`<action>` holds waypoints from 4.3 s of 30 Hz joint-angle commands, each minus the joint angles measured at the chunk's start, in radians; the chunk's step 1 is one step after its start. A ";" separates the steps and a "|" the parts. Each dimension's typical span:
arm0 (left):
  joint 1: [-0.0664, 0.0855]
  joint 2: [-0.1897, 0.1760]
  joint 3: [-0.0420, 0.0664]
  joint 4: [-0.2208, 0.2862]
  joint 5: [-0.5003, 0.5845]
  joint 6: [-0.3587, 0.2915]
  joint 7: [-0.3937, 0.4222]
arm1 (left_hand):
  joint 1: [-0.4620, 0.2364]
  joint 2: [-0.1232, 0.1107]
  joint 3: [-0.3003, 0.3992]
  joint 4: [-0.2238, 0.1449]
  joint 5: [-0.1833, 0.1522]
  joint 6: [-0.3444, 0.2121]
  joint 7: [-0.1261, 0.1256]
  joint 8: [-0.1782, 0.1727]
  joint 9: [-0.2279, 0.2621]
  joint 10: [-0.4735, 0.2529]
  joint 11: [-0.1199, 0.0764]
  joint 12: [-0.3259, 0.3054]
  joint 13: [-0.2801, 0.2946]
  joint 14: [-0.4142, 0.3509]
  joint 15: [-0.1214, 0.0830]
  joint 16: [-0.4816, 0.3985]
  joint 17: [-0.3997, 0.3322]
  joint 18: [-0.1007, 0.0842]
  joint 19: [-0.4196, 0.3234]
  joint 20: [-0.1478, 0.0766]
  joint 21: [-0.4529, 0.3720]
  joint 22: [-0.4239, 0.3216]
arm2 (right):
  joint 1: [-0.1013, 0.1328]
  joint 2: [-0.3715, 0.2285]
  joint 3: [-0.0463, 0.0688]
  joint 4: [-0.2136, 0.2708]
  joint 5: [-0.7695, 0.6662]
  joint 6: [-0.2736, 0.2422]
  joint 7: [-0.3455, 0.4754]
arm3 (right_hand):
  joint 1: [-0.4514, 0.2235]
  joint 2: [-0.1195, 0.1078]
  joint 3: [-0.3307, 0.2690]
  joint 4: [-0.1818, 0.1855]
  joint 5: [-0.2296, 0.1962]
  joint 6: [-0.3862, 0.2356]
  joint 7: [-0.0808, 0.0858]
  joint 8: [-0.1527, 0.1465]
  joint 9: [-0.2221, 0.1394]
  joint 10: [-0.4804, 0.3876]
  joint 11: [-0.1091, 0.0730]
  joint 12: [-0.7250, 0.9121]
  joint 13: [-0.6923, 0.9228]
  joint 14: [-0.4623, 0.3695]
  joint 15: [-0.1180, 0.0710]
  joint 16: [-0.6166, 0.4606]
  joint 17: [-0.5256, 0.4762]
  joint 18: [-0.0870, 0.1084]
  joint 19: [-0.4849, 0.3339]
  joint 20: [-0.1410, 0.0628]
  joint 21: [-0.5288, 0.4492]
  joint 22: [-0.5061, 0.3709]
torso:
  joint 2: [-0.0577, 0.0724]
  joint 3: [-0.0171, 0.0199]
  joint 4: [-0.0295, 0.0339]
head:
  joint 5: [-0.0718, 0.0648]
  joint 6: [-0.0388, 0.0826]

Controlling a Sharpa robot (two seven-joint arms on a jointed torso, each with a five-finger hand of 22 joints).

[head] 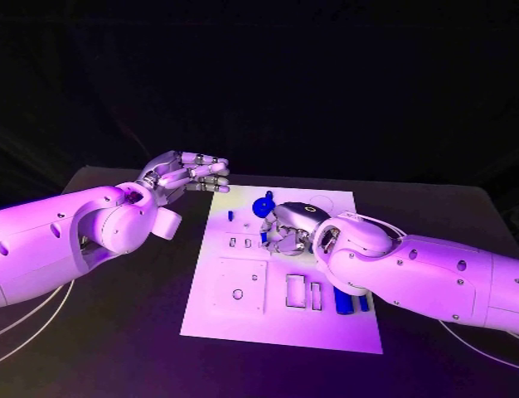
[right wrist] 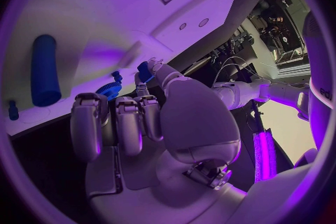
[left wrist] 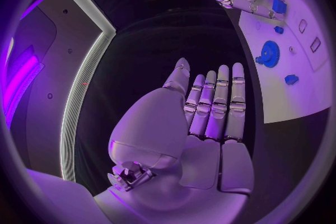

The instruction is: Assemble the parts on the task board

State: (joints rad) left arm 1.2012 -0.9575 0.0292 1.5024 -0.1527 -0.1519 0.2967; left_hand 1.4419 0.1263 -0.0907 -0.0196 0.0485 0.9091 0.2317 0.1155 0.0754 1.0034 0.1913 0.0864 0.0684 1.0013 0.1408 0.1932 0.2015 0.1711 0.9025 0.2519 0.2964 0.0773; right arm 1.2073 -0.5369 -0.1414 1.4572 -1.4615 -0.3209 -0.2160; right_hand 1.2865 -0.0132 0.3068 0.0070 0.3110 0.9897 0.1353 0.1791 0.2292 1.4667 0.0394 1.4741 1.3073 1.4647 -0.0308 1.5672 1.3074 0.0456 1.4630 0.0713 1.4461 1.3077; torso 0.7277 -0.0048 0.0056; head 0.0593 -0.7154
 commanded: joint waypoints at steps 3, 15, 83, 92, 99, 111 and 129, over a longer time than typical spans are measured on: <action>0.001 0.003 0.000 0.002 0.002 0.024 0.004 | -0.006 0.001 0.000 -0.006 0.001 -0.010 0.022 -0.006 -0.002 -0.002 0.002 -0.006 0.000 0.007 0.003 -0.006 -0.002 0.015 0.009 -0.001 -0.006 -0.001 | -0.006 0.015 0.000 -0.014 -0.051 0.000 -0.026 | -0.005 0.000 -0.002 0.005 -0.002 0.005 -0.004 0.006 -0.002 0.008 0.008 0.005 0.163 0.106 0.004 0.004 0.263 -0.012 0.053 0.002 0.002 0.124 | 0.000 -0.0006 -0.0002 | 0.000 -0.001; 0.001 0.003 0.000 0.003 0.002 0.027 0.000 | -0.006 0.002 0.000 -0.006 0.001 -0.010 0.022 -0.006 -0.002 -0.003 0.003 -0.007 0.000 0.008 0.003 -0.008 -0.003 0.014 0.010 -0.001 -0.007 -0.002 | -0.019 0.041 0.000 -0.031 -0.060 -0.046 -0.018 | -0.008 -0.002 -0.003 0.006 -0.004 0.005 -0.004 0.005 -0.003 0.009 0.009 0.006 0.164 0.106 0.004 0.004 0.263 -0.012 0.053 0.003 0.003 0.125 | -0.001 -0.0006 0.0001 | 0.003 -0.004; 0.001 0.001 0.000 -0.002 0.001 0.033 -0.014 | -0.008 0.003 0.000 -0.006 0.001 -0.011 0.022 -0.007 -0.002 -0.004 0.003 -0.007 0.000 0.009 0.004 -0.013 -0.005 0.014 0.011 -0.001 -0.010 -0.004 | -0.055 0.072 0.000 -0.074 -0.082 -0.050 -0.022 | -0.018 -0.035 -0.005 -0.005 -0.019 -0.012 0.005 -0.013 -0.012 -0.002 0.016 -0.004 0.154 0.106 0.010 0.004 0.263 -0.012 0.054 0.008 0.004 0.128 | -0.001 -0.0010 0.0001 | 0.009 -0.011; 0.001 0.000 0.000 -0.002 0.001 0.034 -0.016 | -0.009 0.003 0.000 -0.006 0.001 -0.011 0.022 -0.007 -0.002 -0.005 0.003 -0.007 0.000 0.009 0.004 -0.013 -0.005 0.014 0.011 -0.001 -0.010 -0.004 | -0.055 0.075 0.000 -0.075 -0.082 -0.058 -0.021 | -0.031 -0.050 -0.010 -0.001 -0.027 -0.042 0.018 -0.037 -0.023 -0.014 0.027 -0.014 0.143 0.106 0.019 0.004 0.263 -0.011 0.052 0.014 0.001 0.125 | -0.001 -0.0008 0.0000 | 0.009 -0.012; 0.001 0.000 0.000 -0.002 0.000 0.035 -0.019 | -0.009 0.003 0.000 -0.006 0.001 -0.011 0.023 -0.007 -0.002 -0.005 0.003 -0.007 0.000 0.009 0.004 -0.014 -0.005 0.014 0.011 -0.001 -0.010 -0.004 | -0.055 0.075 0.000 -0.075 -0.078 -0.066 -0.018 | -0.037 -0.055 -0.013 0.003 -0.057 -0.056 0.025 -0.052 -0.029 -0.022 0.034 -0.021 0.136 0.106 0.026 0.004 0.263 -0.011 0.051 0.021 -0.001 0.125 | -0.001 -0.0007 -0.0001 | 0.008 -0.012; 0.001 0.009 0.000 -0.011 -0.004 0.038 -0.018 | -0.010 0.003 0.000 -0.006 0.001 -0.012 0.023 -0.007 -0.002 -0.005 0.003 -0.007 0.000 0.009 0.004 -0.015 -0.006 0.014 0.012 -0.001 -0.010 -0.004 | -0.055 0.073 0.000 -0.074 -0.070 -0.086 -0.011 | -0.065 -0.075 -0.058 0.027 -0.231 -0.098 0.029 -0.093 -0.042 -0.051 0.040 -0.048 0.107 0.106 0.032 0.004 0.263 -0.007 0.044 0.029 -0.015 0.112 | -0.001 -0.0016 -0.0015 | 0.008 -0.011; 0.001 0.041 0.000 -0.061 -0.246 0.079 -0.163 | -0.096 -0.017 -0.067 0.054 0.000 0.133 -0.083 0.046 0.021 0.264 -0.119 0.099 0.046 0.441 -0.134 0.232 0.140 0.014 0.345 -0.144 0.181 0.077 | -0.005 -0.064 0.009 0.054 0.215 -0.273 0.253 | -0.039 -0.083 -0.178 0.093 -0.231 -0.128 0.027 -0.080 -0.046 -0.083 0.042 -0.071 0.079 0.101 0.034 -0.011 0.248 0.013 0.007 0.034 -0.095 0.038 | -0.015 0.0011 0.0002 | 0.008 -0.003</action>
State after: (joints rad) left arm 1.2011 -0.9208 0.0287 1.4439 -0.2768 -0.1204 0.2145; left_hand 1.3547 0.1111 -0.1481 0.0293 0.0485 1.0327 0.1548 0.1569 0.0942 1.2448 0.0842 0.1748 0.1088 1.4083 0.0172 0.3924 0.3197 0.1709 1.2170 0.1212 0.4552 0.1438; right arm 1.1956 -0.5909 -0.1341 1.5006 -1.3960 -0.5572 -0.0907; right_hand 1.2356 -0.1019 0.1345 0.1004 0.0739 0.8452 0.1651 0.0896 0.1789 1.3887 0.0835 1.4075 1.3081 1.4681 0.0017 1.5612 1.3074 0.0456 1.4630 0.1003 1.3637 1.3079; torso 0.7199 -0.0044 0.0055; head 0.0638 -0.7195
